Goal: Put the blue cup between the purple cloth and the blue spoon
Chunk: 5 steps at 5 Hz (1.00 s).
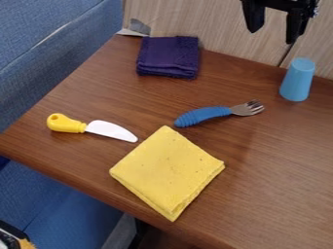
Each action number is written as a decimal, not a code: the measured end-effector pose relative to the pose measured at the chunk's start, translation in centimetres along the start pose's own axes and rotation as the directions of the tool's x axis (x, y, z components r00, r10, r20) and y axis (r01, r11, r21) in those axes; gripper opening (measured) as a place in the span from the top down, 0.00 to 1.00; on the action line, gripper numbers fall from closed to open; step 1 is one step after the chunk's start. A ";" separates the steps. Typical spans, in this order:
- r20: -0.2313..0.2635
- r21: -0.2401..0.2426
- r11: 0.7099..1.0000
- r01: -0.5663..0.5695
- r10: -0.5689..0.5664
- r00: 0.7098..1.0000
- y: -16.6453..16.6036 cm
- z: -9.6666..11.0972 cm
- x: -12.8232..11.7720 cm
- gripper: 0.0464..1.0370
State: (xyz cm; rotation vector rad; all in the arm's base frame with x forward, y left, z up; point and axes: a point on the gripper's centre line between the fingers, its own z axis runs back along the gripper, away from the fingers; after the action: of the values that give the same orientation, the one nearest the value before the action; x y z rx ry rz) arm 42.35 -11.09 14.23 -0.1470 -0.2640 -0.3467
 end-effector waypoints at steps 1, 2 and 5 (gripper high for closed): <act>-0.038 -0.009 1.000 0.000 -0.001 0.999 0.1 -1.8 -0.7 0.04; 0.049 0.000 0.993 0.115 -0.114 0.992 0.1 -4.6 -2.7 0.04; 0.351 0.075 0.931 0.358 -0.361 0.864 -0.3 -5.9 -2.4 0.04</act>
State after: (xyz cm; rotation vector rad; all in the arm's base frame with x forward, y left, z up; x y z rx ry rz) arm 41.41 -11.73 7.96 -0.1536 -0.6623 -0.6941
